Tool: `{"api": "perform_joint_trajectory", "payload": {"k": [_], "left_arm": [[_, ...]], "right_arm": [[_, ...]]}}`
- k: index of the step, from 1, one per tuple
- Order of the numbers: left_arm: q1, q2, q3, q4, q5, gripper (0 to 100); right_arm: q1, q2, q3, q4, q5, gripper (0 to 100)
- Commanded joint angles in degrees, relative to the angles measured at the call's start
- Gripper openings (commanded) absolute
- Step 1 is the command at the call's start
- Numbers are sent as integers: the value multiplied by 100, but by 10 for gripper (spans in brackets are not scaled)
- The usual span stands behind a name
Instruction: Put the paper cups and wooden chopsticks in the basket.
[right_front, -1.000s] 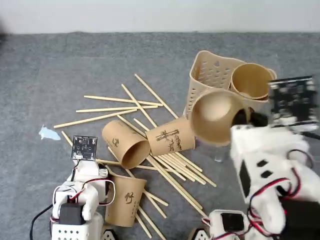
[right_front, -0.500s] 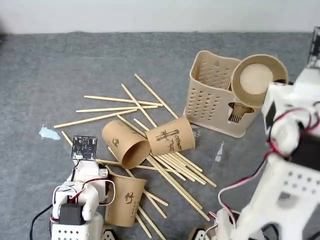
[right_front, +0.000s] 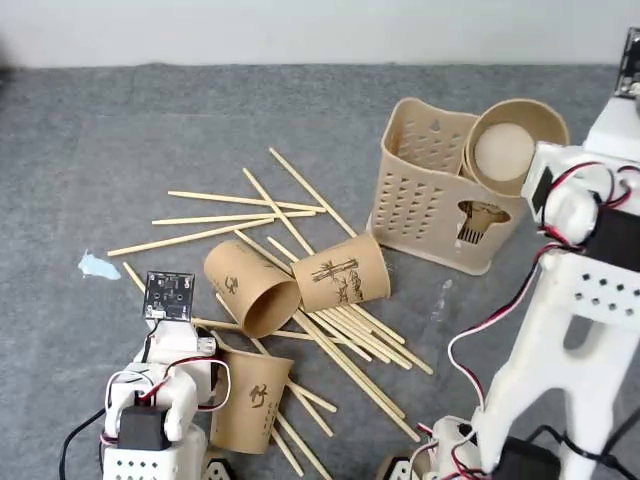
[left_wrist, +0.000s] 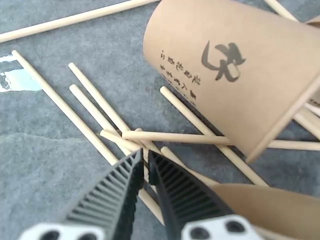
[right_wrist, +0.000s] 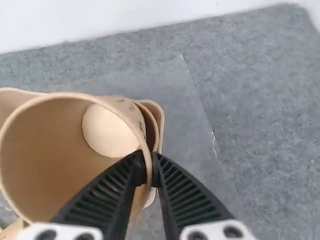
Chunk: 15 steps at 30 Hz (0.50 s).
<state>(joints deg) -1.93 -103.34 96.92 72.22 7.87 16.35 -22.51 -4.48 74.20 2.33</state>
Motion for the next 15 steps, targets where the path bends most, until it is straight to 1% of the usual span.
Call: {"api": "perform_joint_trajectory", "payload": {"k": [1, 3, 4, 10, 15], "left_arm": [[18, -97, -48, 18, 62, 14], [18, -97, -48, 18, 62, 14], [18, -97, -48, 18, 62, 14], [18, -97, -48, 18, 62, 14], [18, -97, -48, 18, 62, 14]], "right_arm": [[22, -4, -264, -101, -70, 150], [13, -4, -281, -136, -70, 212], [4, -4, -325, -136, -70, 228], [-13, 48, -774, -136, -70, 231], [-347, 57, -897, -145, -70, 231]]}}
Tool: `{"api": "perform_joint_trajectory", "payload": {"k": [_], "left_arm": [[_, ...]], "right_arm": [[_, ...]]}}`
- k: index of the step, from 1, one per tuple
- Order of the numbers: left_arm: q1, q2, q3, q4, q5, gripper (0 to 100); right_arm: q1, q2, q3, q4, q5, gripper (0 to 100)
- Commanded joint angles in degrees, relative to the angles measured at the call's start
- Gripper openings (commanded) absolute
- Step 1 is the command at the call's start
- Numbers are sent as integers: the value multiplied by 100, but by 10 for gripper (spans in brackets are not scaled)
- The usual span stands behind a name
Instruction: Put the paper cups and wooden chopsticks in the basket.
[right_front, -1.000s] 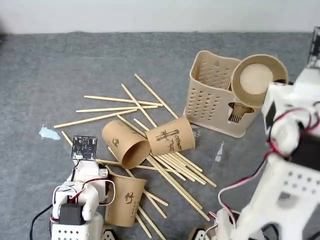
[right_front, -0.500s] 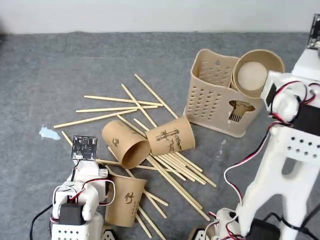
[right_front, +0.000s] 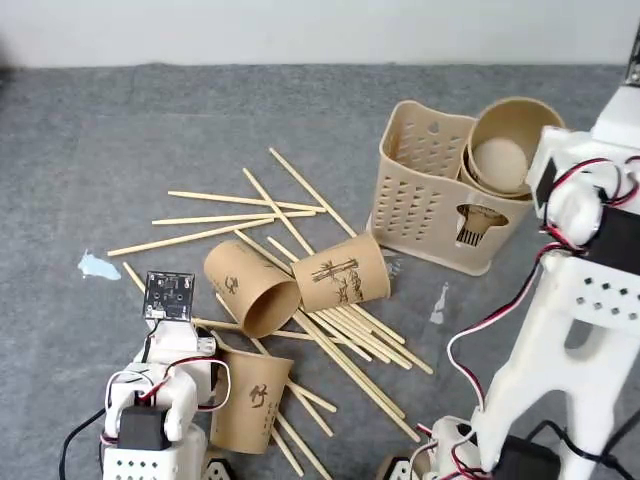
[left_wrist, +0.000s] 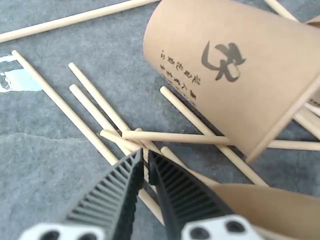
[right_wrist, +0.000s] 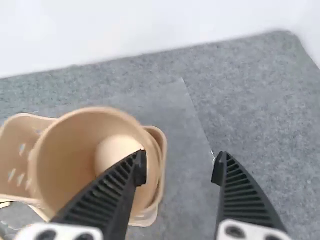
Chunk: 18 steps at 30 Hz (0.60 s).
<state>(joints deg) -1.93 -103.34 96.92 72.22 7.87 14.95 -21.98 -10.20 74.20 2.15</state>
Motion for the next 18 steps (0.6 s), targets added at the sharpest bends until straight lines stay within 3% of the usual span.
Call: {"api": "perform_joint_trajectory", "payload": {"k": [1, 11, 18], "left_arm": [[18, -97, -48, 18, 62, 14], [18, -97, -48, 18, 62, 14], [18, -97, -48, 18, 62, 14]], "right_arm": [[-295, 4, -308, -233, -53, 231], [-523, 268, -308, -576, -53, 231], [-1165, -101, -316, 1059, -53, 230]]}}
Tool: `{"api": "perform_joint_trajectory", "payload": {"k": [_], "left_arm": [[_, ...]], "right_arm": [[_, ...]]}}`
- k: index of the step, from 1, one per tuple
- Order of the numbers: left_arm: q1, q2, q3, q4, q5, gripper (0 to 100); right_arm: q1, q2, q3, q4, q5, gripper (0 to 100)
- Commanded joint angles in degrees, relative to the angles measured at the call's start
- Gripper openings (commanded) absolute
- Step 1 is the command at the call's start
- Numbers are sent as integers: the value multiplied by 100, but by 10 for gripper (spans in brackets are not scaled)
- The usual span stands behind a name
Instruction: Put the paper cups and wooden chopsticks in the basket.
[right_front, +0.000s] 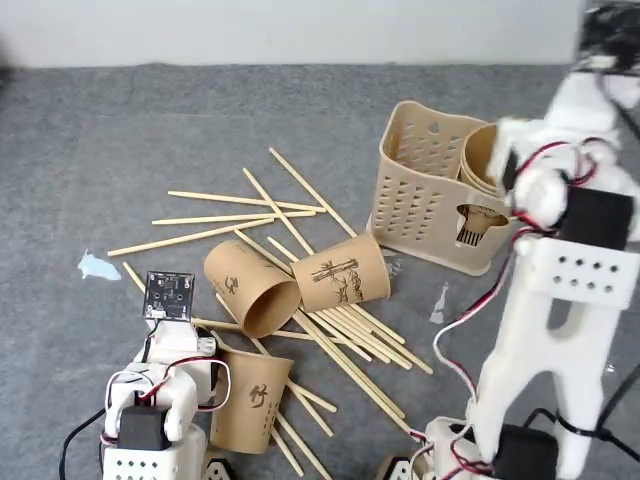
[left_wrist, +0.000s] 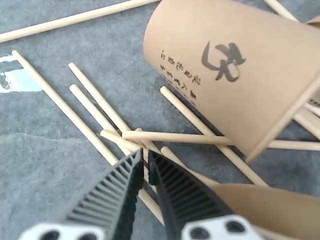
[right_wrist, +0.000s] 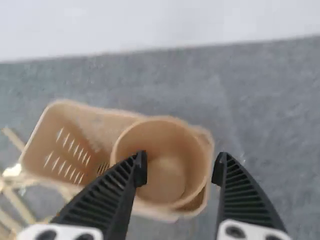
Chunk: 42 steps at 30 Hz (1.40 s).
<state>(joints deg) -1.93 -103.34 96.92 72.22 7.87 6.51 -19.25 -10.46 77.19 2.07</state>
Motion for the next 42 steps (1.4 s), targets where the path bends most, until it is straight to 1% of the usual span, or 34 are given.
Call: {"api": "perform_joint_trajectory", "payload": {"k": [1, 5, 7, 11, 18, 20, 23, 28, 32, 42], "left_arm": [[18, -97, -48, 18, 62, 14], [18, -97, -48, 18, 62, 14], [18, -97, -48, 18, 62, 14], [18, -97, -48, 18, 62, 14], [18, -97, -48, 18, 62, 14], [18, -97, -48, 18, 62, 14], [18, -97, -48, 18, 62, 14], [18, -97, -48, 18, 62, 14], [18, -97, -48, 18, 62, 14], [18, -97, -48, 18, 62, 14]], "right_arm": [[-470, -400, -281, 1059, -44, 230], [-1077, -382, -273, 2141, -53, 230], [-1420, -374, -264, 2510, -53, 230], [-2044, -497, 202, 2545, -44, 230], [-3125, -945, 1521, 2475, -18, 230], [-3424, -1068, 1890, 2211, -9, 230], [-3758, -1244, 2532, 1543, 9, 230], [-4163, -1587, 3640, 224, 615, 230], [-4382, -1736, 4325, -620, 897, 230], [-4971, -1745, 5029, -1666, 1248, 230]]}}
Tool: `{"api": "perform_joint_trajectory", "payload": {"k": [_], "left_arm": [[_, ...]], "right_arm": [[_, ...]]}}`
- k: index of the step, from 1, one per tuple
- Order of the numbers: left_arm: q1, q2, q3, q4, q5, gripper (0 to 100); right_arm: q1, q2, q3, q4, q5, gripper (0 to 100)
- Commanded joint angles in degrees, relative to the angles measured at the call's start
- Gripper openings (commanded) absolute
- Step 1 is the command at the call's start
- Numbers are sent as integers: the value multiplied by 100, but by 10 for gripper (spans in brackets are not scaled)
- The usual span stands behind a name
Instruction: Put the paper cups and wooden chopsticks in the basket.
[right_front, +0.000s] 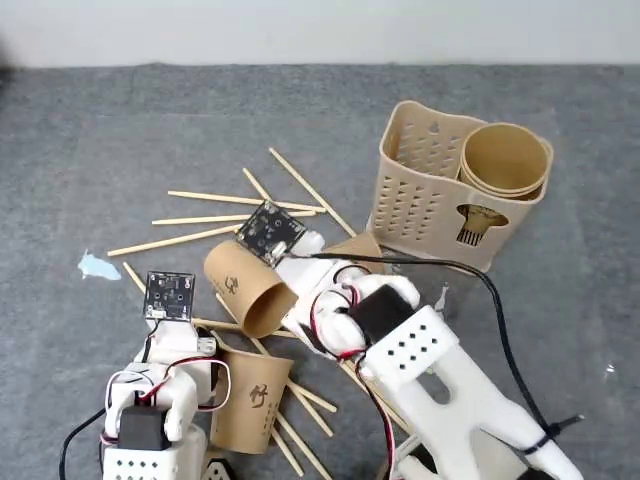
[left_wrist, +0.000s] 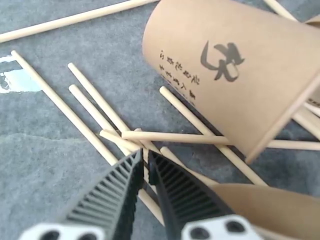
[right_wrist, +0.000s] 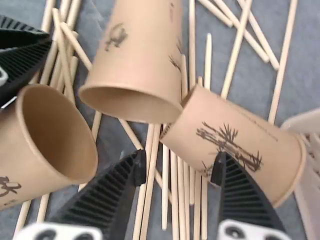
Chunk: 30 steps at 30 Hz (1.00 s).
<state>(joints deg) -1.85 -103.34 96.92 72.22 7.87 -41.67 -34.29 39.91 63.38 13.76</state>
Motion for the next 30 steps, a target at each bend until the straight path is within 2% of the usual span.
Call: {"api": "perform_joint_trajectory", "payload": {"k": [1, 8, 13, 23, 25, 29, 30], "left_arm": [[9, -97, -48, 18, 62, 14], [9, -97, -48, 18, 62, 14], [9, -97, -48, 18, 62, 14], [9, -97, -48, 18, 62, 14], [9, -97, -48, 18, 62, 14], [9, -97, -48, 18, 62, 14], [9, -97, -48, 18, 62, 14]], "right_arm": [[-189, -233, 18, -374, 79, 230], [-242, -224, 598, -1341, 97, 230], [-242, -215, 941, -1982, 378, 229], [-242, 787, 949, -2703, 369, 229], [-242, 831, 949, -2835, 369, 191], [-233, 831, 879, -2932, 404, 6], [-233, 831, 835, -2897, 387, 9]]}}
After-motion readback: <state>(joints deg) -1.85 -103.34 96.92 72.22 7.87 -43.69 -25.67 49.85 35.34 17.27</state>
